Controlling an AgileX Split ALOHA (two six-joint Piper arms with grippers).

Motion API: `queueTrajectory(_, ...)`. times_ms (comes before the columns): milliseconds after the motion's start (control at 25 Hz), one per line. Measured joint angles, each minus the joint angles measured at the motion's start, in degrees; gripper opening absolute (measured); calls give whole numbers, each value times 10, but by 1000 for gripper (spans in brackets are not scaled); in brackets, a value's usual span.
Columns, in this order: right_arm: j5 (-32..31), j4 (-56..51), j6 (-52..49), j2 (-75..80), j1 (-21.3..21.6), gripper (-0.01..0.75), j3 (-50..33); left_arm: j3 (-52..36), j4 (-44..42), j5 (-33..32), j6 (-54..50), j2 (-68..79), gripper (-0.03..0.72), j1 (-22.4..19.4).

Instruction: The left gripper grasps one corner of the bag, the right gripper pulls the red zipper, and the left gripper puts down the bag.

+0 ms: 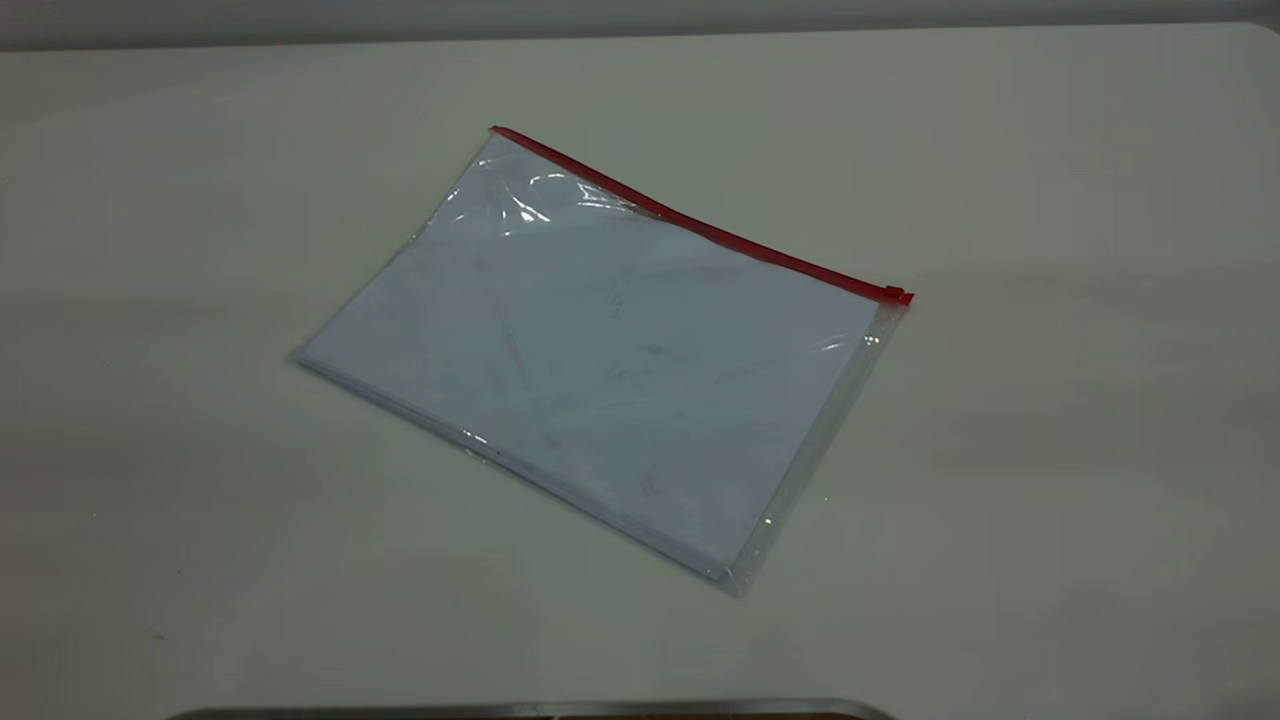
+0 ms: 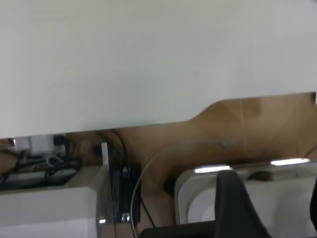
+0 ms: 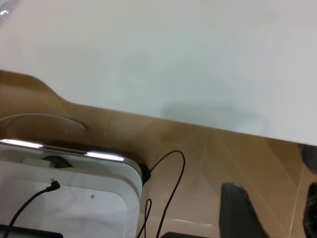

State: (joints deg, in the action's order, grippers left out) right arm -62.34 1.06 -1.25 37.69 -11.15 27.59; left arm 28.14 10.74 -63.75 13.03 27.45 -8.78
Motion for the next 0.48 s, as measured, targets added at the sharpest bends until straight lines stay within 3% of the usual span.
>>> queueTrajectory(480, 0, 0, 0, -1, 0, 236, 0, -1, -1, -6, -6, -152, 432, 0)
